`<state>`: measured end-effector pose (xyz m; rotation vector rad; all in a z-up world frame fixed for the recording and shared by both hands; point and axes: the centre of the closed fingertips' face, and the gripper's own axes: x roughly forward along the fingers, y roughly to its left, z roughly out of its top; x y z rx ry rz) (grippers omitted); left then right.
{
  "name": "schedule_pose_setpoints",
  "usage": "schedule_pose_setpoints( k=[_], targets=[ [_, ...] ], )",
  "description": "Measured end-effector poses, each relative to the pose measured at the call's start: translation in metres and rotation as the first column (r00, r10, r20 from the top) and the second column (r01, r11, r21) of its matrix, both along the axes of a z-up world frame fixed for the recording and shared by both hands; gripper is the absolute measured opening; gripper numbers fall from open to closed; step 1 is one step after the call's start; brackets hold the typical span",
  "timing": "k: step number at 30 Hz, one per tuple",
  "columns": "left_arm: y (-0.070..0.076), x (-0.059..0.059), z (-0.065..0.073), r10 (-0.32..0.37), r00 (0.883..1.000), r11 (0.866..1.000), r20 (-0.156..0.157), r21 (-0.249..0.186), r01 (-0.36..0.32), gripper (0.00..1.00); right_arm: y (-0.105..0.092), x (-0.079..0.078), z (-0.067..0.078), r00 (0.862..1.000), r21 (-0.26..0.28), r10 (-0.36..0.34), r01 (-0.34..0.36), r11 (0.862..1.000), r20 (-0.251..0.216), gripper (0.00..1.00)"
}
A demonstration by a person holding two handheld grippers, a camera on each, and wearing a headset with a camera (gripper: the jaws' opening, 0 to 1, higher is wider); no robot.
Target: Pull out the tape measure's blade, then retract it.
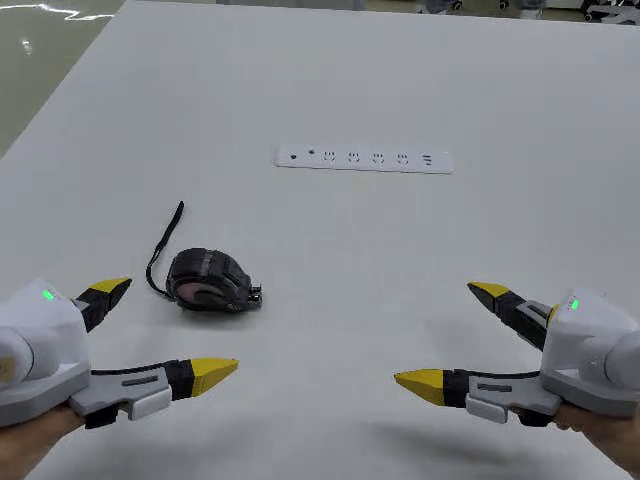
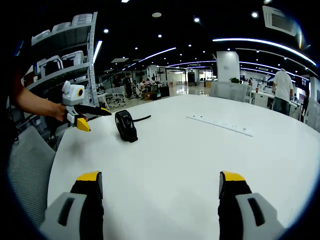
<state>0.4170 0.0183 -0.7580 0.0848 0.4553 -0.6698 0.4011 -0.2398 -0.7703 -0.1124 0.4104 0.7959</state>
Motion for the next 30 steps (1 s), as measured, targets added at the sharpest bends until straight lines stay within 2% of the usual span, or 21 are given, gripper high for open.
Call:
schedule_pose_setpoints(
  k=[6,16,30],
  targets=[
    [0.007,-0.004,0.0,0.004,1.0,1.0,0.007,0.024,-0.004,1.0,-0.007,-0.007,0.001,1.0,-0.01,-0.01,0.01,1.0,0.004,1.0],
    [0.017,-0.013,0.002,0.005,1.0,0.999,0.014,0.039,-0.005,1.0,-0.015,-0.016,0.003,1.0,-0.018,-0.028,0.028,0.999,0.008,1.0],
    [0.017,-0.018,0.004,0.004,1.0,0.999,0.02,0.036,-0.005,1.0,-0.016,-0.02,0.004,1.0,-0.018,-0.03,0.03,0.999,0.008,1.0]
  ],
)
